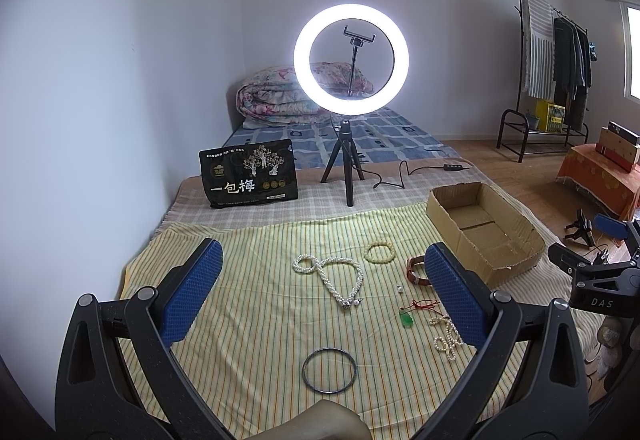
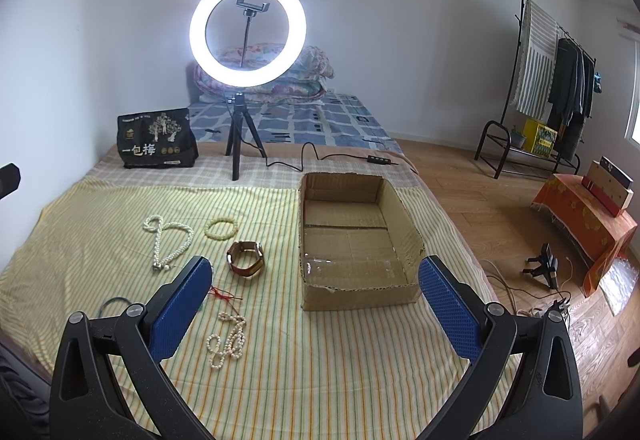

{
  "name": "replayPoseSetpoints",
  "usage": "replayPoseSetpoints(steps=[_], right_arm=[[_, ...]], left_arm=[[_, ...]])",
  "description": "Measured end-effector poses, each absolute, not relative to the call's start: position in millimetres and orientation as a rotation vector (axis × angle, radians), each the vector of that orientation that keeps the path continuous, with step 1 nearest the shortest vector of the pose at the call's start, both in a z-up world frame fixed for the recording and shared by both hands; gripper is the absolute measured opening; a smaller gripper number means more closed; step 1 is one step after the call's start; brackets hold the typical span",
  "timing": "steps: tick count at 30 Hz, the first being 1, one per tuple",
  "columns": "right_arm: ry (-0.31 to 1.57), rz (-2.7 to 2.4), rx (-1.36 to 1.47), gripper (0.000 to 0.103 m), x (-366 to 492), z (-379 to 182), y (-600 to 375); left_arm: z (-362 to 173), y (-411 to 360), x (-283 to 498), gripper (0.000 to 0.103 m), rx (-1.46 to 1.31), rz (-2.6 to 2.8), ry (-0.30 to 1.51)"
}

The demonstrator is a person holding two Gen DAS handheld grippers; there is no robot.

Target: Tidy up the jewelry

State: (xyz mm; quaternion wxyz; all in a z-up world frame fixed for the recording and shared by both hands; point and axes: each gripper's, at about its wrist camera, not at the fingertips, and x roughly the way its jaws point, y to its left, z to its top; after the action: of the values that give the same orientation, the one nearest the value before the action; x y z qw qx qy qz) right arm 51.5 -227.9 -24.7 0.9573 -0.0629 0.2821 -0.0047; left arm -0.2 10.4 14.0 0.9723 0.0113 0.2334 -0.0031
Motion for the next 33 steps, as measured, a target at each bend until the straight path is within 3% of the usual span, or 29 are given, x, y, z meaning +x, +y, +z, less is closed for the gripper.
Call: replayPoseSetpoints(steps=[33], right_arm=[[0.577,0.002,-0.123,0.103,50.5,-26.4,-220.8]], left_arm=[[12.7,12.6,1.1,0.103,0.025,-0.004,0.475]])
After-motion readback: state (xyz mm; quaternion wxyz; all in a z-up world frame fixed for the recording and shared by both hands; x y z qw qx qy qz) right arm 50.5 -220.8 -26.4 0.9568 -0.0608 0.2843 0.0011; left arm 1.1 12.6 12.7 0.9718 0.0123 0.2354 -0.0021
